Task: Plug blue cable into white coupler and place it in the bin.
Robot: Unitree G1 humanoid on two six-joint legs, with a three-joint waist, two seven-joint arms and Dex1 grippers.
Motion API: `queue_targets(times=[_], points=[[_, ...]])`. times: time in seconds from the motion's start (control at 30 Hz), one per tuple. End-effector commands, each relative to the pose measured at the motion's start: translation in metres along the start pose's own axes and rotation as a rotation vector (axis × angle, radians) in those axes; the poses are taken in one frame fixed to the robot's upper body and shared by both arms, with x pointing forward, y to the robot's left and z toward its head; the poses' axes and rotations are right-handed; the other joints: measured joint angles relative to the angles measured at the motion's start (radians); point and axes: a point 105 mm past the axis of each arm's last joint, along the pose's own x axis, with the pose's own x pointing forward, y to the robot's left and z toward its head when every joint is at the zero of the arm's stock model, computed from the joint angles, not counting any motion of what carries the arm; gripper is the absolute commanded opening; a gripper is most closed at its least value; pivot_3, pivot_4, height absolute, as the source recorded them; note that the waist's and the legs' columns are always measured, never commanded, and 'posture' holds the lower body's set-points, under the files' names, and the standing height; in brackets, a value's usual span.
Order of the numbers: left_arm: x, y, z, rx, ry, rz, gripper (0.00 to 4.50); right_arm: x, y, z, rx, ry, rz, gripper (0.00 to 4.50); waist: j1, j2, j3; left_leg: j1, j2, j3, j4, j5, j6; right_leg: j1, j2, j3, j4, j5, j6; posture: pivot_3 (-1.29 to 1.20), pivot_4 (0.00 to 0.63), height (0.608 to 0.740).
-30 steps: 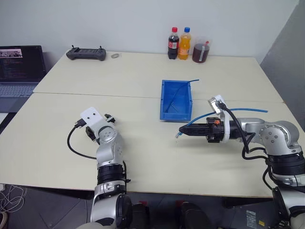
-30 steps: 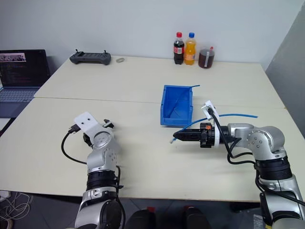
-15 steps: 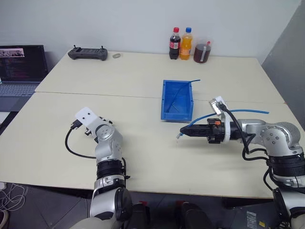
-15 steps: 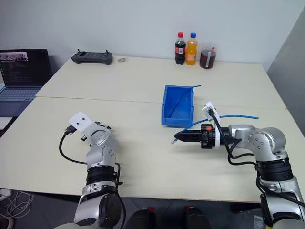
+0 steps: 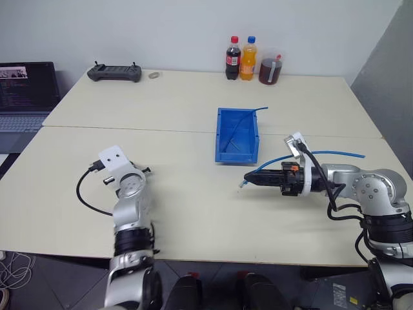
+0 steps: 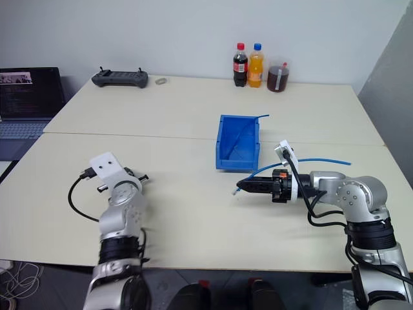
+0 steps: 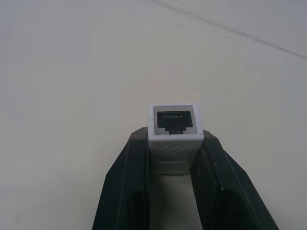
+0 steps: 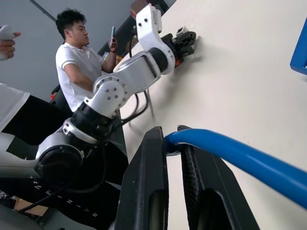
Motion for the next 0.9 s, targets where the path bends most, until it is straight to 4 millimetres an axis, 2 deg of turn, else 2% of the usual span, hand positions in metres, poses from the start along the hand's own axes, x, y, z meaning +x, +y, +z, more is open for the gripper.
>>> queue_targets(times=[0.03, 0.1, 0.2, 0.33, 0.5, 0.57, 0.67, 0.8, 0.9], points=[[-0.036, -0.051, 0.027, 0.200, -0.111, -0.541, 0.80, -0.002, 0.010, 0.020, -0.101, -0.048, 0.003, 0.11, -0.001, 0.000, 0.000, 0.000, 0.000, 0.000, 0.000, 0.000, 0.000, 0.000, 0.000, 0.000, 0.000, 0.000, 0.000, 0.00, 0.150, 0.740], [-0.060, -0.065, 0.024, 0.265, -0.112, -0.772, 0.80, 0.000, 0.013, 0.024, -0.124, -0.049, 0.009, 0.11, -0.001, 0.001, 0.000, 0.001, 0.000, 0.000, 0.000, 0.000, -0.001, 0.000, 0.000, 0.000, 0.000, 0.000, 0.000, 0.00, 0.150, 0.740], [-0.098, -0.083, 0.008, 0.371, -0.067, -1.137, 0.80, 0.010, 0.019, 0.029, -0.174, -0.040, 0.029, 0.11, -0.001, 0.001, 0.000, 0.001, 0.000, 0.001, 0.000, -0.002, 0.003, 0.000, -0.001, 0.000, 0.000, 0.000, 0.000, 0.00, 0.150, 0.740], [-0.128, -0.095, -0.015, 0.488, -0.029, -1.497, 0.80, 0.032, 0.026, 0.028, -0.294, -0.003, 0.046, 0.11, -0.002, 0.001, 0.001, 0.001, 0.000, 0.000, -0.001, -0.002, 0.004, 0.000, 0.000, 0.000, -0.001, 0.000, -0.001, 0.00, 0.150, 0.740], [-0.117, -0.113, -0.026, 0.565, -0.055, -1.662, 0.80, 0.051, 0.027, 0.009, -0.449, 0.085, 0.088, 0.11, 0.004, 0.002, 0.001, 0.000, 0.000, 0.000, 0.000, -0.002, 0.005, 0.000, 0.001, -0.001, -0.001, -0.001, -0.001, 0.00, 0.150, 0.740], [-0.112, -0.116, -0.035, 0.612, -0.040, -1.701, 0.80, 0.059, 0.026, 0.005, -0.462, 0.081, 0.100, 0.11, 0.003, 0.002, 0.001, 0.000, -0.001, 0.001, 0.001, -0.002, 0.005, 0.000, 0.001, -0.001, -0.001, 0.000, -0.001, 0.00, 0.150, 0.740], [-0.108, -0.122, -0.040, 0.611, -0.058, -1.733, 0.80, 0.068, 0.022, 0.001, -0.490, 0.072, 0.099, 0.11, -0.001, 0.002, 0.001, 0.000, 0.000, 0.002, 0.001, -0.003, 0.006, -0.001, 0.002, 0.000, -0.001, 0.000, -0.001, 0.00, 0.150, 0.740], [-0.117, -0.123, -0.050, 0.623, -0.043, -1.814, 0.80, 0.076, 0.003, -0.022, -0.638, 0.142, 0.056, 0.11, -0.003, 0.002, 0.000, -0.003, 0.000, 0.001, 0.001, -0.003, 0.006, -0.004, 0.001, 0.000, -0.001, 0.000, -0.001, 0.00, 0.150, 0.740], [-0.119, -0.120, -0.054, 0.615, -0.018, -1.833, 0.80, 0.079, -0.002, -0.027, -0.690, 0.154, 0.059, 0.11, -0.003, 0.002, 0.000, -0.003, 0.000, 0.001, 0.001, -0.003, 0.006, -0.004, 0.001, 0.000, -0.001, 0.000, -0.001, 0.00, 0.150, 0.740]])
